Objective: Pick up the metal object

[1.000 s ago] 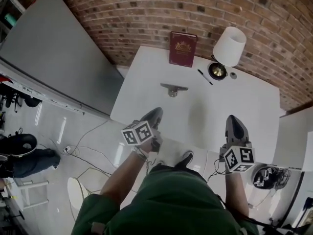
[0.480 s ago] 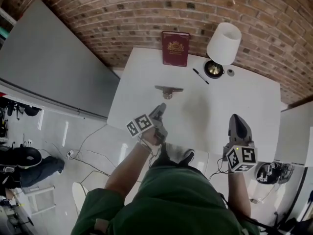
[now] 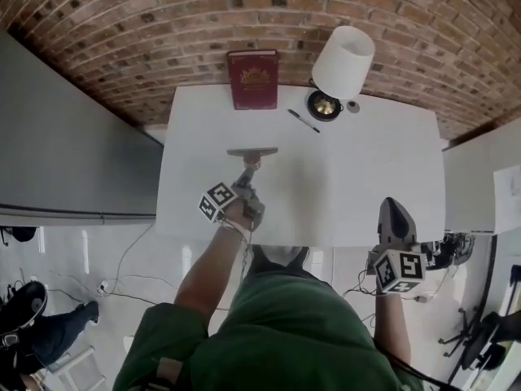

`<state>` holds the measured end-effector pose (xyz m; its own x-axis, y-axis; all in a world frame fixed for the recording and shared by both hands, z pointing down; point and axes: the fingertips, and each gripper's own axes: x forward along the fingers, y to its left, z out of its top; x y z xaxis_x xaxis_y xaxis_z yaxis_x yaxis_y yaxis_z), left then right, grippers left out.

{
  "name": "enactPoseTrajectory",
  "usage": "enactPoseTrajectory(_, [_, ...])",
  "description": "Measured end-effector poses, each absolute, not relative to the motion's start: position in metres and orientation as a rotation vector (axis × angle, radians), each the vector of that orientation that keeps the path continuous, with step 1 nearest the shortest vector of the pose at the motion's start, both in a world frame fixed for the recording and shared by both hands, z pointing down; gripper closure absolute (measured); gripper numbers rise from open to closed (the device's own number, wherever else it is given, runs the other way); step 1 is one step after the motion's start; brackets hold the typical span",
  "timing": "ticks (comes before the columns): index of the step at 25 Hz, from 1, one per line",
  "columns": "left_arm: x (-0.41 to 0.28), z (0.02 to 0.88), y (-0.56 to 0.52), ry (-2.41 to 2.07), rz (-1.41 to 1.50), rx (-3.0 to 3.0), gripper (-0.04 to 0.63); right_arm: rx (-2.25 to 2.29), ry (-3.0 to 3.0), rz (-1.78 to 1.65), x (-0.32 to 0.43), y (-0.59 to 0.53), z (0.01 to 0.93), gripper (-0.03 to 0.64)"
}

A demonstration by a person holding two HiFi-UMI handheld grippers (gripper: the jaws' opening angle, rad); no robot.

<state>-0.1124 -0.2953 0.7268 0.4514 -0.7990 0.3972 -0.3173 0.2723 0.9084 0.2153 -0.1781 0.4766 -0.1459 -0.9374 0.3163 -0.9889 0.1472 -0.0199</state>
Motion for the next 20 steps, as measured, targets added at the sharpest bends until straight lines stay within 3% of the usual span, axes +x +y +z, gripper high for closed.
enactPoseTrajectory(16, [-0.106, 0.777, -0.336, -1.088, -0.380, 1.233, 0.494, 1.962, -1.995, 0.349, 0.194, -0.140, 0.484, 0.612])
enactPoseTrajectory(20, [-0.103, 0.779, -0.341, -1.072, -0.392, 1.226, 0.537, 1.955, -1.983, 0.365, 0.188, -0.136, 0.487, 0.612])
